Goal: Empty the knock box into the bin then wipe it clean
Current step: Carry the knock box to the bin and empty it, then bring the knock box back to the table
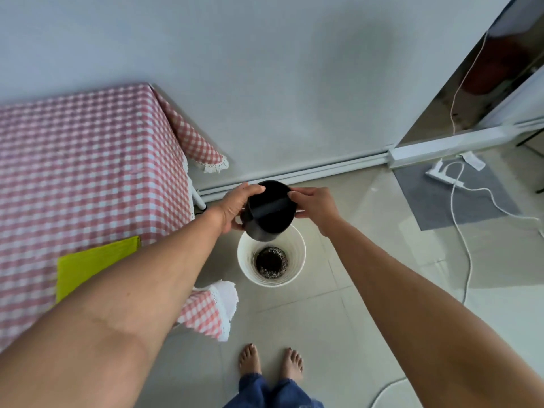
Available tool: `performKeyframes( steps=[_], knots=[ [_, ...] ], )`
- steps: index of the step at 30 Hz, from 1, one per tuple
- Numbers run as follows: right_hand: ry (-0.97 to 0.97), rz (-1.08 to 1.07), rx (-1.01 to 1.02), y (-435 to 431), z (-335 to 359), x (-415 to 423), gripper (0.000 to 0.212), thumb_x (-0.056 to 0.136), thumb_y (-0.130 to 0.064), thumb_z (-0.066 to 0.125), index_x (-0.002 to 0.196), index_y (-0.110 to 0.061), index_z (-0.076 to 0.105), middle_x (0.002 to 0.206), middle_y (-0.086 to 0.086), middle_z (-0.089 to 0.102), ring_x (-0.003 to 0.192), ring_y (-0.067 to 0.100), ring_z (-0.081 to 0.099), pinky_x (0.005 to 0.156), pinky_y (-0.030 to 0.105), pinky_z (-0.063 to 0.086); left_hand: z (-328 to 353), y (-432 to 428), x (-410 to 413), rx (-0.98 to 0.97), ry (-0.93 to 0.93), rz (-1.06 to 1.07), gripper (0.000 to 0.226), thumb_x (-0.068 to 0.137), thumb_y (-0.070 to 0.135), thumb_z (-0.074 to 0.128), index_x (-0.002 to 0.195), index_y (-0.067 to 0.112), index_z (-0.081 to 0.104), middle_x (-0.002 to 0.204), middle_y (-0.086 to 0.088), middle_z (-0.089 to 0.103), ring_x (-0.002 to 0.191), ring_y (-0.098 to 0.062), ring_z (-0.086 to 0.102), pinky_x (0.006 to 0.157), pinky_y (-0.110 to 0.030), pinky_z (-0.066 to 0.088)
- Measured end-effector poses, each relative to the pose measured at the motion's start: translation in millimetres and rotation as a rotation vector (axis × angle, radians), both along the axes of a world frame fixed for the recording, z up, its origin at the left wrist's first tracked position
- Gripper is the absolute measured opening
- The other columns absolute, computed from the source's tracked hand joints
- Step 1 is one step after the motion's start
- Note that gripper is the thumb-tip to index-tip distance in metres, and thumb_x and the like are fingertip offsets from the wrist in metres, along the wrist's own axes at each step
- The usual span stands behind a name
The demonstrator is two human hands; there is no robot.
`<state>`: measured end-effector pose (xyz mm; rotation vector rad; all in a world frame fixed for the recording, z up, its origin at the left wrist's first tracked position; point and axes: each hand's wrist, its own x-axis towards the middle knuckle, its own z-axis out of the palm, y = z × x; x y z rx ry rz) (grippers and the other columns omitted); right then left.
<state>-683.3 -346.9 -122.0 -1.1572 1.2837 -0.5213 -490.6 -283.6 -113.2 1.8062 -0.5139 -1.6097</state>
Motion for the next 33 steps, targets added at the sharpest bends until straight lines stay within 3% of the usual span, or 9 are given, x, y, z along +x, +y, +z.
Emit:
performKeyframes(
  steps=[2,5,10,14,18,22,27,31,33],
  knots=[
    [-0.001,-0.027,0.007,6,23,5,0.014,0.090,-0.014,0.067,0.101,-0.015,0.076,0.092,0.010,0.075,0.076,0.022,0.071,0.068,0.032,0.061,20,8,-5,-0.055,0.007,0.080,0.061,0.048,0.066,0.070,0.100,0.036,0.063,0.107,0.001,0.069,0.105,-0.025,0.062,0.081,-0.042,0.050],
    [-0.010,-0.080,-0.003,11,53,11,0.014,0.089,-0.011,0.067,0.086,-0.023,0.075,0.087,0.009,0.072,0.073,0.023,0.069,0.067,0.035,0.060,43,20,-7,-0.145,0.000,0.183,0.071,0.057,0.072,0.066,0.116,0.034,0.057,0.118,0.001,0.065,0.110,-0.024,0.058,0.080,-0.045,0.051],
    [0.028,-0.155,-0.059,22,93,17,0.015,0.086,-0.014,0.067,0.082,-0.026,0.076,0.086,0.005,0.075,0.079,0.030,0.074,0.069,0.039,0.063,70,48,-6,-0.251,-0.178,0.464,0.069,0.085,0.063,0.063,0.141,0.025,0.051,0.138,-0.003,0.056,0.124,-0.025,0.053,0.100,-0.049,0.047],
    [0.054,-0.189,-0.093,38,122,23,0.018,0.082,-0.017,0.068,0.070,-0.029,0.074,0.075,0.001,0.074,0.075,0.030,0.074,0.067,0.040,0.063,91,76,-12,-0.319,-0.243,0.551,0.049,0.086,0.047,0.072,0.126,0.020,0.066,0.117,0.001,0.069,0.101,-0.016,0.063,0.071,-0.028,0.051],
    [0.073,-0.170,-0.105,55,142,29,0.027,0.077,-0.017,0.064,0.052,-0.026,0.071,0.067,0.003,0.068,0.067,0.032,0.073,0.069,0.048,0.062,109,93,-15,-0.372,-0.245,0.612,0.022,0.084,0.035,0.078,0.097,0.018,0.076,0.072,0.007,0.072,0.059,-0.006,0.065,0.043,-0.017,0.046],
    [0.079,-0.126,-0.117,69,153,38,0.028,0.074,-0.018,0.062,0.050,-0.029,0.071,0.063,0.003,0.063,0.067,0.031,0.074,0.073,0.050,0.061,120,107,-7,-0.413,-0.251,0.627,0.011,0.081,0.028,0.082,0.089,0.022,0.077,0.071,0.009,0.074,0.058,-0.002,0.067,0.052,-0.021,0.052],
    [0.073,-0.029,-0.144,88,164,61,0.014,0.074,-0.016,0.062,0.064,-0.014,0.072,0.067,0.015,0.065,0.076,0.038,0.073,0.073,0.053,0.060,133,132,11,-0.398,-0.254,0.703,0.008,0.080,0.020,0.082,0.082,0.017,0.075,0.067,0.004,0.070,0.057,-0.006,0.063,0.044,-0.016,0.048],
    [0.070,0.046,-0.167,108,176,93,0.028,0.075,-0.018,0.065,0.051,-0.030,0.073,0.065,0.001,0.065,0.069,0.032,0.074,0.074,0.050,0.061,149,162,36,-0.397,-0.259,0.747,0.009,0.082,0.015,0.080,0.087,0.011,0.074,0.070,-0.001,0.067,0.060,-0.011,0.059,0.047,-0.017,0.048],
    [0.051,0.076,-0.167,122,183,116,0.031,0.077,-0.019,0.067,0.048,-0.029,0.070,0.067,0.002,0.068,0.069,0.031,0.074,0.075,0.049,0.061,156,182,54,-0.400,-0.266,0.789,0.017,0.081,0.014,0.081,0.095,0.007,0.076,0.070,-0.002,0.066,0.060,-0.012,0.059,0.051,-0.020,0.049]
  ],
)
